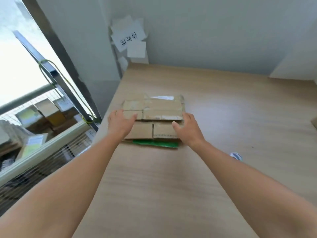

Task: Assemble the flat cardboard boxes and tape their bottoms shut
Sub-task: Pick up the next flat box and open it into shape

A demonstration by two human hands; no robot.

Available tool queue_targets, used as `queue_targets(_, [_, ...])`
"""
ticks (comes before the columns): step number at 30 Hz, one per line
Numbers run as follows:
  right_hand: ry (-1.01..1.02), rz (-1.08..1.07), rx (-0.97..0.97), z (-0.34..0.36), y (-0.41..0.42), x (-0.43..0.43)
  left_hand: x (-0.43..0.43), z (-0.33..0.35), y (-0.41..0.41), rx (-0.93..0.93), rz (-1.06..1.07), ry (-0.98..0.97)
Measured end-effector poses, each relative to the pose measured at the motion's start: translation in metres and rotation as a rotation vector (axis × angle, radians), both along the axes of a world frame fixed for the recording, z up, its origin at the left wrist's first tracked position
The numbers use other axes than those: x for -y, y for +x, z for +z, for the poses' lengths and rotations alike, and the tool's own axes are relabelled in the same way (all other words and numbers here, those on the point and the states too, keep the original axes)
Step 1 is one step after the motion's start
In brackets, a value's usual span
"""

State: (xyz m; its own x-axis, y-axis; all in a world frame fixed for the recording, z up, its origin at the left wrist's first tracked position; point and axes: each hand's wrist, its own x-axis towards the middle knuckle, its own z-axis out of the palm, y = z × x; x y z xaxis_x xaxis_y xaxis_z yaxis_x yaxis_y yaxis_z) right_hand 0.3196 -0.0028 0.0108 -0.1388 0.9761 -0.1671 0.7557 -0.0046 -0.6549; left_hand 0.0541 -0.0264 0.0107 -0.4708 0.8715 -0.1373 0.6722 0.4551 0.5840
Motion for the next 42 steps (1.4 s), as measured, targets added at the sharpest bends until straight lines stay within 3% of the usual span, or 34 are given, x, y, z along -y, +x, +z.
queue_targets(6, [-0.062, -0.11, -0.054, -0.019, -0.031, -0.063, -0.049, -0.03, -0.025, 0.265, -0.057, -0.031])
queue_targets(10, [-0.083, -0.298, -0.189, -0.022, -0.034, -0.066, -0.047, -0.034, -0.029, 0.057, 0.045, -0.049])
queue_targets(13, [-0.146, -0.354, -0.407, -0.019, -0.03, -0.049, -0.033, -0.031, -0.029, 0.282, 0.102, 0.005])
queue_targets(17, [-0.105, -0.331, -0.594, -0.007, -0.005, 0.004, 0.016, -0.019, -0.015, 0.545, 0.129, 0.076])
queue_targets(22, [-0.087, -0.288, -0.577, 0.007, 0.062, 0.109, 0.118, 0.001, 0.035, 0.694, -0.016, 0.152])
queue_targets(28, [-0.234, -0.349, -0.72, 0.021, 0.146, 0.271, 0.263, 0.031, 0.131, 0.755, -0.097, 0.008])
queue_targets(33, [-0.296, -0.361, -0.769, 0.031, 0.199, 0.371, 0.362, 0.027, 0.204, 1.003, -0.088, -0.03])
queue_targets(38, [-0.365, -0.292, -0.727, 0.024, 0.229, 0.42, 0.418, 0.026, 0.248, 0.85, -0.141, -0.047])
queue_targets(42, [-0.358, -0.458, -0.812, 0.017, 0.24, 0.436, 0.433, 0.026, 0.265, 0.878, -0.153, -0.06])
